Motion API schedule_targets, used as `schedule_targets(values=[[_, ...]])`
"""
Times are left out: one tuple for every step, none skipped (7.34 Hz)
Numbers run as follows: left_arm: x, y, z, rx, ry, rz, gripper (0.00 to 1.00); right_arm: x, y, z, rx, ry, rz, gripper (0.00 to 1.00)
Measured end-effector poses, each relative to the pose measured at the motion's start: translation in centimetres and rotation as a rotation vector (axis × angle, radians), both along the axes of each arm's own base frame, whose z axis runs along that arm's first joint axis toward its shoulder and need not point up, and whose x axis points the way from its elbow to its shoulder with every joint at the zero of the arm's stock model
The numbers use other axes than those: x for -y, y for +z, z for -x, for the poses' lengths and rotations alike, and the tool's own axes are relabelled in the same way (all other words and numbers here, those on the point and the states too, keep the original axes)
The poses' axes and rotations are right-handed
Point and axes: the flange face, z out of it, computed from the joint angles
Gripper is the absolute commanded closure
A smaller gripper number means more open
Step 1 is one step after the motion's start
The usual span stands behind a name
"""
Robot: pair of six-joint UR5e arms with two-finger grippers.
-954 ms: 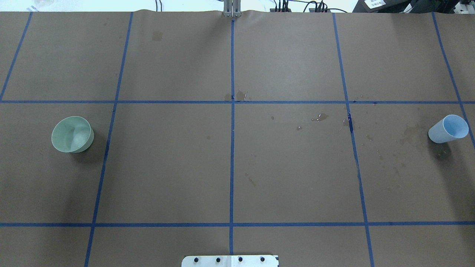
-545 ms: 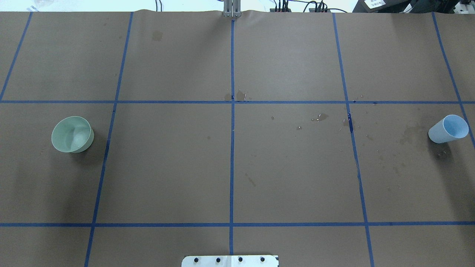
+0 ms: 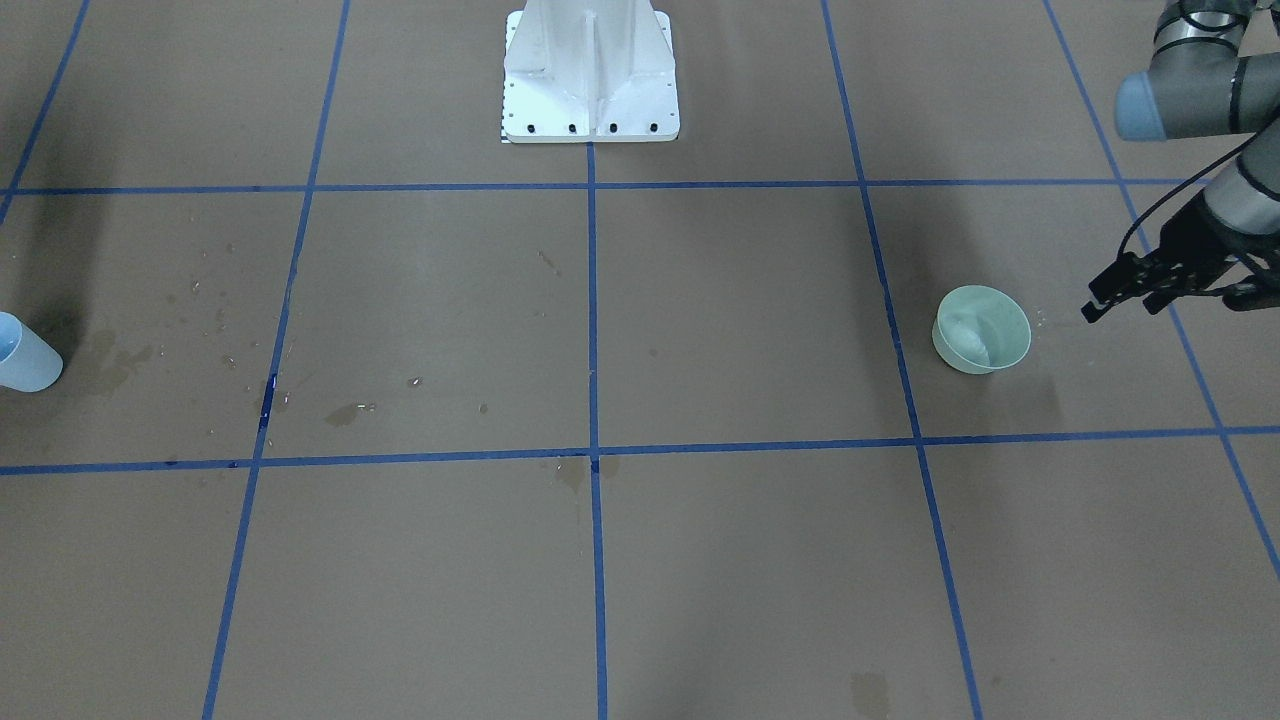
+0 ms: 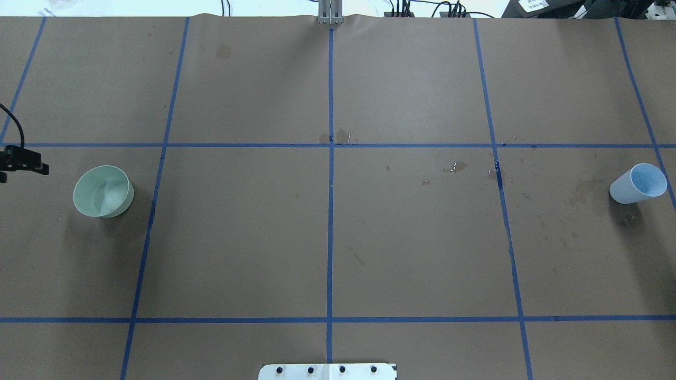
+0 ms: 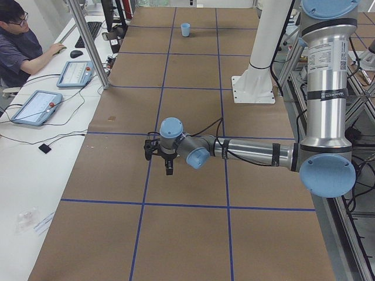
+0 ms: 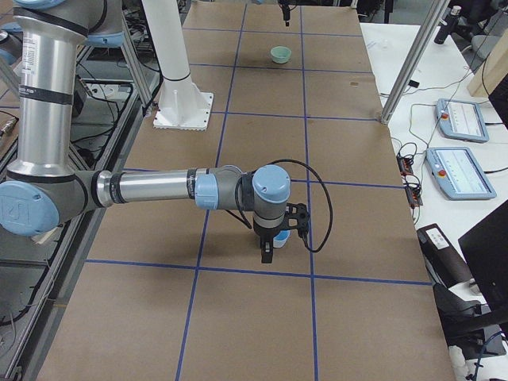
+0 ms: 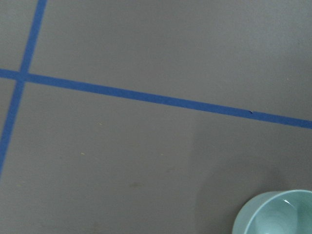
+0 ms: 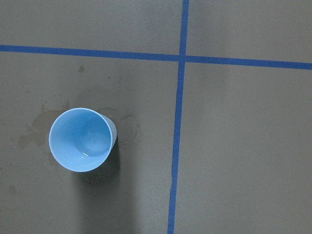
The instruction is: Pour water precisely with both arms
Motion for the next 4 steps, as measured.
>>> schedule_targets(values=[[-0.4, -0.2, -2.3, 0.003, 0.016, 0.001, 0.00, 0.0, 0.1, 0.0, -0.001, 0.001, 0.003, 0.00], [-0.7, -0.6, -4.3, 0.000, 0.035, 0.000, 0.00, 0.0, 0.1, 0.0, 0.001, 0.001, 0.003, 0.00], [-0.7, -1.3, -6.0, -0.009, 0.047, 0.003, 0.06, 0.0, 0.1, 0.0, 0.002, 0.001, 0.004, 0.00], [-0.8, -1.8, -7.4, -0.016, 0.055, 0.011, 0.31, -0.1, 0.0, 0.0, 0.003, 0.002, 0.004, 0.00]])
